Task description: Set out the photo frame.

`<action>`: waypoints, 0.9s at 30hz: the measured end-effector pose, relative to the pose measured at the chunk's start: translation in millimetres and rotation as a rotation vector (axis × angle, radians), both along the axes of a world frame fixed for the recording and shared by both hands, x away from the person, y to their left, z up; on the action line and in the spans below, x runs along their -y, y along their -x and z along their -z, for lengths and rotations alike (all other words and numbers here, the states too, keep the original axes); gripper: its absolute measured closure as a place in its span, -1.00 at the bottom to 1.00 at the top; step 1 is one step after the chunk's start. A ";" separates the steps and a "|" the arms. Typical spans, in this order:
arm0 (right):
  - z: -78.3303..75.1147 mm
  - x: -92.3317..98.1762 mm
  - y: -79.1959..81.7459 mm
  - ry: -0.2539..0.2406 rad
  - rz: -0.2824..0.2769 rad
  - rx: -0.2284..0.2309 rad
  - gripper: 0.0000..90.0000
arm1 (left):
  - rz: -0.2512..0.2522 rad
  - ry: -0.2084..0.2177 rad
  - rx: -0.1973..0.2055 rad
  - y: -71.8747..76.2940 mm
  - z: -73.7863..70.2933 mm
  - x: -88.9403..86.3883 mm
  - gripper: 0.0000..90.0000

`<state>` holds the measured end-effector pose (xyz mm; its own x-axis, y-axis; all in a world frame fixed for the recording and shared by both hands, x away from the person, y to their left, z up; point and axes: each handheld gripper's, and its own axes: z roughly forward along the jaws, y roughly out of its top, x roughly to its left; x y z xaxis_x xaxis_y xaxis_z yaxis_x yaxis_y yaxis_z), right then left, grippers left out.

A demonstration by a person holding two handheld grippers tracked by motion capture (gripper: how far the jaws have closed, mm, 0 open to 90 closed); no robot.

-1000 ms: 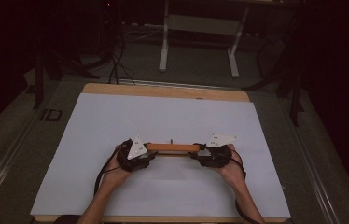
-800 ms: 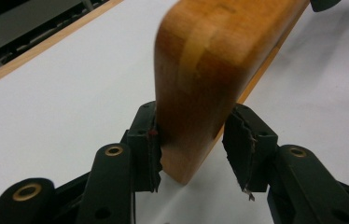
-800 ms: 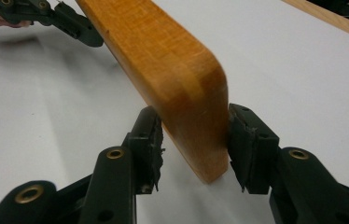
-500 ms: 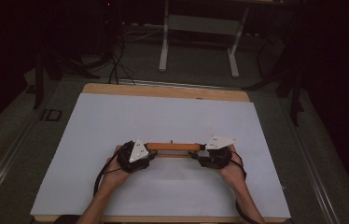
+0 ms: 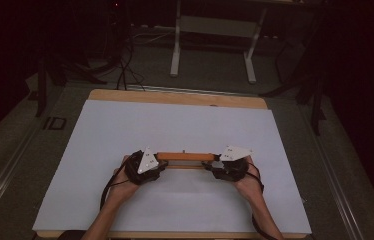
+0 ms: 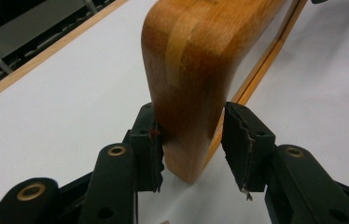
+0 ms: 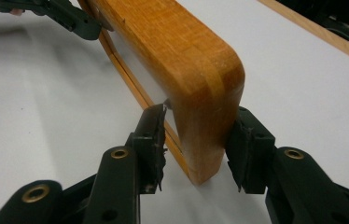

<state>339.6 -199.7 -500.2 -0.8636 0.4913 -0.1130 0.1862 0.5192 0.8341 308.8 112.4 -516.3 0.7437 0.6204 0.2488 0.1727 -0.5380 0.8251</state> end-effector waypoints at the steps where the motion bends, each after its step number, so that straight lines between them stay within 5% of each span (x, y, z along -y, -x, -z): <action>1: -1.2 0.2 0.4 -0.002 -0.002 0.005 0.31 | 0.001 0.004 -0.002 0.1 -0.5 -0.3 0.31; 15: -12.8 4.3 6.9 -0.025 -0.012 0.014 0.34 | 0.025 0.043 -0.012 3.8 -13.7 -2.8 0.30; 27: -13.6 5.7 5.6 -0.043 -0.019 -0.041 0.35 | 0.042 0.070 -0.116 -0.5 -16.1 -6.3 0.32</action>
<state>334.1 -205.3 -486.6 -0.8762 0.4786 -0.0569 0.2110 0.4870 0.8475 309.3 118.8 -500.2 0.7907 0.6009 0.1169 0.2477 -0.4886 0.8366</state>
